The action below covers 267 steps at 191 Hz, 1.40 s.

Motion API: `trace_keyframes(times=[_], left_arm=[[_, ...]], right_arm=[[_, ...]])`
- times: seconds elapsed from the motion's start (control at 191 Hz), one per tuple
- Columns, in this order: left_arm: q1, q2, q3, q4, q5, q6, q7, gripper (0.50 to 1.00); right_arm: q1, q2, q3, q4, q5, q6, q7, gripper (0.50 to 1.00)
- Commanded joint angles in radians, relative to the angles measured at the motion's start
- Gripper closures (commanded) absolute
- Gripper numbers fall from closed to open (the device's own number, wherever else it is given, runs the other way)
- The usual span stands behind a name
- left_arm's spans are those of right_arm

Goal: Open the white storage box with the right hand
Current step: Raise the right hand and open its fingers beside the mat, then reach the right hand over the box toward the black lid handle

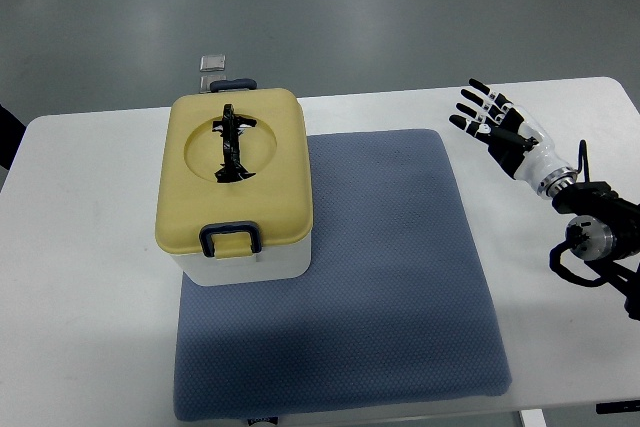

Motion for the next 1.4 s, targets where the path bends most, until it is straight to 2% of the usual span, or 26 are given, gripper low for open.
trace_keyframes(times=[0.0,0.252,0.498,0.76,0.855,0.923,1.054,1.164,1.395], left_arm=[[0.0,0.0,-0.001,0.0,0.001,0.0,0.0,0.5],[0.0,0.0,0.001,0.0,0.001,0.0,0.0,0.5],[0.0,0.0,0.001,0.001,0.0,0.0,0.0,0.5],[0.0,0.0,0.001,0.001,0.0,0.0,0.0,0.5],[0.0,0.0,0.001,0.001,0.0,0.0,0.0,0.5],[0.0,0.0,0.001,0.001,0.0,0.0,0.0,0.5],[0.0,0.0,0.001,0.003,0.0,-0.002,0.0,0.5],[0.0,0.0,0.002,0.003,0.0,0.0,0.0,0.5],[0.0,0.0,0.002,0.001,0.0,0.0,0.0,0.5]], right_arm=[[0.006,-0.001,0.002,-0.003,0.0,-0.007,0.0,0.576],[0.034,-0.001,0.026,-0.004,-0.006,-0.046,0.003,0.579],[0.087,-0.013,0.009,-0.003,-0.05,-0.013,-0.002,0.576],[0.13,-0.001,0.011,0.006,-0.389,-0.011,0.006,0.585],[0.15,-0.002,0.011,0.016,-0.534,-0.011,0.04,0.585],[0.202,0.001,0.005,0.016,-0.624,-0.004,0.06,0.585],[0.305,-0.007,-0.014,0.017,-0.797,0.072,0.081,0.585],[0.429,-0.01,-0.07,0.019,-0.934,0.111,0.129,0.585],[0.649,0.016,-0.27,0.111,-1.104,0.108,0.143,0.585]])
